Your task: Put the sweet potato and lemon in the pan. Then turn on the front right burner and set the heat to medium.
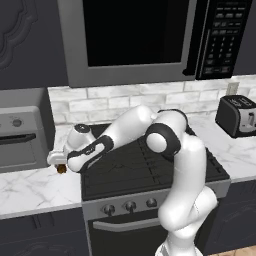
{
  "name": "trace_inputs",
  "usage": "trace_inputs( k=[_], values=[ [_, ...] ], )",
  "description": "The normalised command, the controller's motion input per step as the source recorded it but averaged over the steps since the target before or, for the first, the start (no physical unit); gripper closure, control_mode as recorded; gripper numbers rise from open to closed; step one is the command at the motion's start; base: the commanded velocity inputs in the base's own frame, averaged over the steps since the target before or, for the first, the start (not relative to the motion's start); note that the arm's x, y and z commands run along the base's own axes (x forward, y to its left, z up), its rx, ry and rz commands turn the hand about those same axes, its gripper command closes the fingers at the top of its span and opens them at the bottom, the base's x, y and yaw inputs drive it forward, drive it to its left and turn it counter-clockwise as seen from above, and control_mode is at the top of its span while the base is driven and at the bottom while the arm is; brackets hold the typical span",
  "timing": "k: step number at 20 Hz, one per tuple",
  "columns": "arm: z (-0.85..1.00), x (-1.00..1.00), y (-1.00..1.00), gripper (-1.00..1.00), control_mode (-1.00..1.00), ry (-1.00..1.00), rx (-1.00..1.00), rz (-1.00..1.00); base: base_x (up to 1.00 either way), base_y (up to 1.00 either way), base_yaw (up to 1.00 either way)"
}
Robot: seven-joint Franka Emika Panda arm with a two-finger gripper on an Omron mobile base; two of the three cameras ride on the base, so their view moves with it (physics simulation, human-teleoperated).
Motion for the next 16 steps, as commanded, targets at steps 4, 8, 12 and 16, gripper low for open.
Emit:
trace_inputs(
  k=[4, 8, 12, 16],
  values=[
    [-0.01, -0.03, -0.26, -1.0, -1.0, 0.0, 0.0, 0.0, 0.0, 0.0, 0.0],
    [0.0, 0.07, -0.03, -1.0, -1.0, 0.0, 0.0, 0.0, 0.0, 0.0, 0.0],
    [0.0, 0.19, 0.0, -1.0, -1.0, 0.0, 0.01, 0.0, 0.0, 0.0, 0.0],
    [-0.06, 0.1, 0.0, -1.0, -1.0, 0.04, 0.0, 0.0, 0.0, 0.0, 0.0]
  ],
)
